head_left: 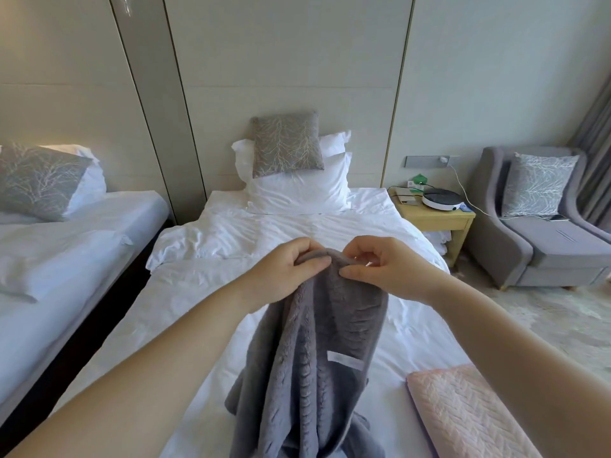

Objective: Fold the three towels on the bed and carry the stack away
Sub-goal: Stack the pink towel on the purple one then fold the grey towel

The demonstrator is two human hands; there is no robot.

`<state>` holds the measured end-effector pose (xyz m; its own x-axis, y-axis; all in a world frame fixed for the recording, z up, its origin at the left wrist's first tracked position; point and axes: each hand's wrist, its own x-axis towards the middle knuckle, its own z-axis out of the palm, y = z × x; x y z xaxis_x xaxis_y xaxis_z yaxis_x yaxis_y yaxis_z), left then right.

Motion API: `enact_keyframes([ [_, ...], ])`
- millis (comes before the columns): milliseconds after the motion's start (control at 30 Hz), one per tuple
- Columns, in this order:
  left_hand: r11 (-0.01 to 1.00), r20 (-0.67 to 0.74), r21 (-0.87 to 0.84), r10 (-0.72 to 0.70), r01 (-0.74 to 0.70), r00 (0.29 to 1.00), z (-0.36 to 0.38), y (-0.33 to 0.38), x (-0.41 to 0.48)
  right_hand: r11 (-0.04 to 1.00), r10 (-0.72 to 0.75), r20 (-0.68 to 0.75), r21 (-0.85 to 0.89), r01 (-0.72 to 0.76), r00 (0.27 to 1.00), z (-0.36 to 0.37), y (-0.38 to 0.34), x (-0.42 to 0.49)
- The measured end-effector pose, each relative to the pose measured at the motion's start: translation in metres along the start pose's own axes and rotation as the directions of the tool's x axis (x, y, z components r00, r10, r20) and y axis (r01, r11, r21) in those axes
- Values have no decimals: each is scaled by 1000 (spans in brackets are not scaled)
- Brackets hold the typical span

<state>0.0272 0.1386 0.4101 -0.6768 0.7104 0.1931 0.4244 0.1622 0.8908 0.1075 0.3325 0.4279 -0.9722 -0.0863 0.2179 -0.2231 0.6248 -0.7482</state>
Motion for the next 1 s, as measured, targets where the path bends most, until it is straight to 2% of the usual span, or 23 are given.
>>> enact_keyframes([
  [133,981,34,-192,-22,28,999,-14,4,1,990,98,90,95,-106,991,0,17,-8],
  [200,976,45,-218,-12,22,999,-20,7,1,979,118,29,162,-121,993,-2,18,-8],
  [333,1000,59,25,-6,4,998,-25,12,-2,991,54,-203,134,-27,978,-10,8,0],
  [433,996,62,88,1,-6,998,-15,16,-2,993,-53,-177,94,70,983,-10,-4,6],
  [533,987,25,136,78,-81,997,-7,20,2,988,-111,-135,94,124,985,-6,-12,12],
  [700,984,-89,103,151,-142,984,-18,25,2,960,-32,-106,273,61,994,2,-2,9],
  [867,984,-127,129,136,-119,983,-28,26,-1,943,6,-155,330,46,988,11,0,5],
  [1000,944,-81,298,172,-141,982,-27,32,0,931,-59,-174,346,117,983,10,-15,10],
])
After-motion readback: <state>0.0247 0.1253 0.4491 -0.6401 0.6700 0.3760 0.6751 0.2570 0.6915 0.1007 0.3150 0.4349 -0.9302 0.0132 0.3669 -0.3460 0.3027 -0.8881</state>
